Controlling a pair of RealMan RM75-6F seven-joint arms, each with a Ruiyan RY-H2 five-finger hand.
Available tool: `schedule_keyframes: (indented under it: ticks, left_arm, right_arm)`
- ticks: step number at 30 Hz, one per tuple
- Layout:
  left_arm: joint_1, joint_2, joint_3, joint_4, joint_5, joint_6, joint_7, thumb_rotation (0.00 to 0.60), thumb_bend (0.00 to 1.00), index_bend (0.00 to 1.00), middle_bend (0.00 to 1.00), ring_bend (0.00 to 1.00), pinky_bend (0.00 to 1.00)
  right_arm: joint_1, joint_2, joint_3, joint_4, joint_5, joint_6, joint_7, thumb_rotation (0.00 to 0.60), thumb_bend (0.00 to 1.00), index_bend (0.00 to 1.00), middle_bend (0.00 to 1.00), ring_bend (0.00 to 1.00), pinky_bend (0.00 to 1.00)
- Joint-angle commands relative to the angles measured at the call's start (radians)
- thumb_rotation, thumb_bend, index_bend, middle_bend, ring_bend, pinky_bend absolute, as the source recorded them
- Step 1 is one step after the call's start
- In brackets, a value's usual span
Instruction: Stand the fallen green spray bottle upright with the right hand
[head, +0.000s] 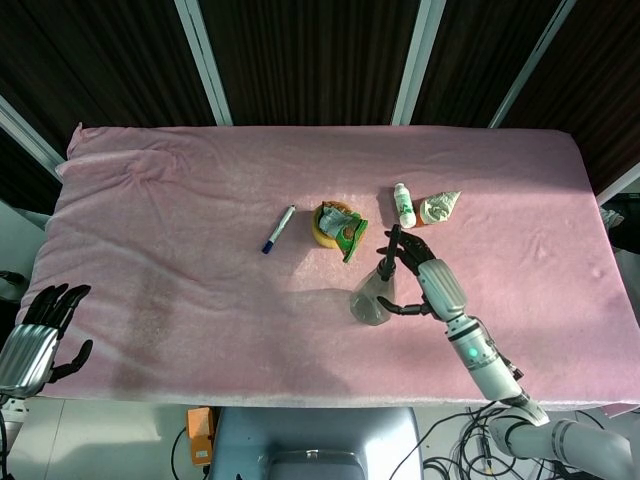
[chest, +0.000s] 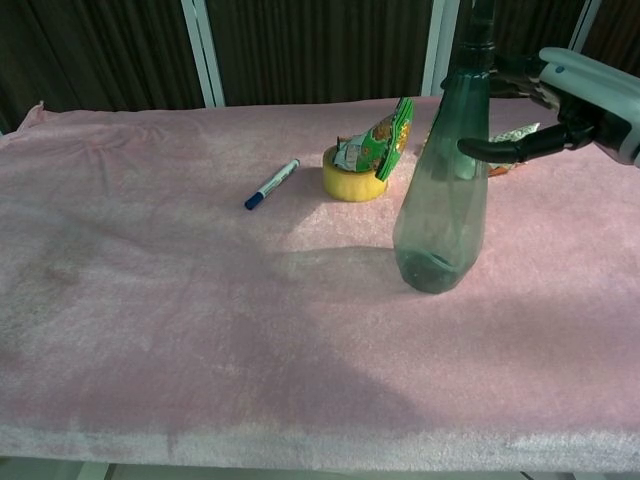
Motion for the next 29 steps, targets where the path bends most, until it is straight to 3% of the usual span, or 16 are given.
schedule_keyframes:
  ticks: [1,6,11,14,19,23,29]
  left_arm:
    - [0.0,0.001,0.0,0.001,0.0,0.001,-0.002,0.6,0.42,0.01,0.09,0.0,0.04]
    - [0.002,0.001,0.001,0.0,0.001,0.004,-0.002,0.6,0.42,0.01,0.09,0.0,0.04]
    - [0.008,0.003,-0.002,-0.001,0.0,0.017,-0.004,0.6,0.42,0.02,0.09,0.0,0.04]
    - [0.014,0.002,-0.004,-0.002,0.002,0.032,-0.001,0.6,0.42,0.02,0.06,0.0,0.04]
    - [0.023,-0.004,-0.001,0.0,0.017,0.055,0.013,0.6,0.42,0.02,0.02,0.0,0.04]
    - [0.027,-0.014,0.005,-0.007,0.027,0.058,0.048,0.6,0.42,0.02,0.03,0.0,0.04]
    - [0.025,-0.03,0.007,-0.015,0.028,0.047,0.099,0.6,0.42,0.02,0.03,0.0,0.04]
  right_arm:
    - [-0.011,0.012,-0.005,-0.013,-0.002,0.009,-0.014,0.6,0.37,0.32,0.19,0.03,0.19]
    - [-0.031,0.066,-0.027,-0.047,-0.01,0.008,-0.027,0.6,0.37,0.21,0.14,0.0,0.18]
    - [-0.111,0.175,-0.079,-0.139,-0.006,0.054,-0.127,0.6,0.37,0.07,0.05,0.0,0.14]
    - [-0.215,0.257,-0.125,-0.236,0.047,0.127,-0.306,0.6,0.37,0.1,0.05,0.0,0.13]
    - [-0.405,0.365,-0.21,-0.352,0.174,0.275,-0.66,0.6,0.37,0.11,0.04,0.0,0.0]
    - [-0.505,0.332,-0.203,-0.29,0.177,0.394,-0.591,0.6,0.37,0.09,0.04,0.0,0.0]
    - [-0.517,0.333,-0.191,-0.237,0.119,0.39,-0.537,0.6,0.37,0.08,0.04,0.0,0.0]
